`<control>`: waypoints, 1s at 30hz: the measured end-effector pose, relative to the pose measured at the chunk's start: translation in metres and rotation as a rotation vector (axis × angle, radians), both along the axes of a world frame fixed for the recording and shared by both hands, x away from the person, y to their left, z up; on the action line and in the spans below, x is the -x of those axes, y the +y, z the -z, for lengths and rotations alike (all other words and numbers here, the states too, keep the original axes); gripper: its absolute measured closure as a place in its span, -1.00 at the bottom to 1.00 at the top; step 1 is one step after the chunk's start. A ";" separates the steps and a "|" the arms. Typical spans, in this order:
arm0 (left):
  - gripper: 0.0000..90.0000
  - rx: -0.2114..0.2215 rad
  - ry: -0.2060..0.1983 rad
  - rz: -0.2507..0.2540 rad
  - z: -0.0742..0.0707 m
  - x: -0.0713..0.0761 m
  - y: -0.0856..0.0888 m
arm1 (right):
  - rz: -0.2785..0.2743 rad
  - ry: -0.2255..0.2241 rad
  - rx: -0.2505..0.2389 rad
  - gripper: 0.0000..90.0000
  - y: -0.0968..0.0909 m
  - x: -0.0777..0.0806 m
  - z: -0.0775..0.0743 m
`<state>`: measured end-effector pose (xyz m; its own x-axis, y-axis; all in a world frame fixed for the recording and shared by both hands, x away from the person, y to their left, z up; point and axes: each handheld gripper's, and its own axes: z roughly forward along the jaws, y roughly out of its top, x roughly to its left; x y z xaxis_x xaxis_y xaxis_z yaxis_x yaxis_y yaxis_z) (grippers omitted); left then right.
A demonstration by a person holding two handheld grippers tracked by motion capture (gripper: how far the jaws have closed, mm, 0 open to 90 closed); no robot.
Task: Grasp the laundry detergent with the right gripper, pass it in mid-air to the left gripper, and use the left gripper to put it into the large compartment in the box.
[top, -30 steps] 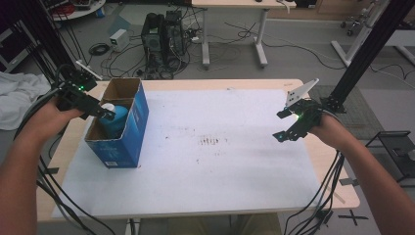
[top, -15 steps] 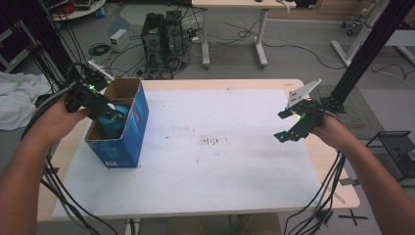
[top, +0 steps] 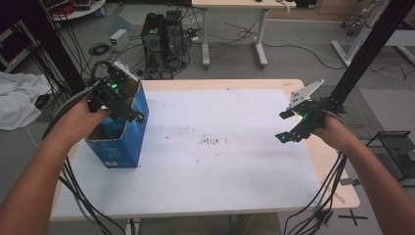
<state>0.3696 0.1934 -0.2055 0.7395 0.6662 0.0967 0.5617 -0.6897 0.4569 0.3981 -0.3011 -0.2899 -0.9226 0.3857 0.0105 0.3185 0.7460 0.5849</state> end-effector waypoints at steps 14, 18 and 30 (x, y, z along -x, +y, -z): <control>-0.71 -0.047 0.040 0.153 0.012 -0.009 -0.060 | 0.002 -0.008 -0.023 -0.72 -0.003 0.001 -0.001; -0.71 -0.079 0.047 0.206 0.016 -0.014 -0.078 | 0.000 0.001 -0.021 -0.72 -0.003 0.000 -0.001; -0.71 -0.137 0.094 0.289 0.032 -0.028 -0.107 | 0.008 0.021 -0.013 -0.72 0.001 -0.006 -0.001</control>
<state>0.3978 0.0862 -0.2375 0.9057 0.4134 0.0934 0.3694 -0.8780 0.3043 0.4040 -0.2998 -0.2891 -0.9188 0.3931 0.0350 0.3372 0.7359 0.5872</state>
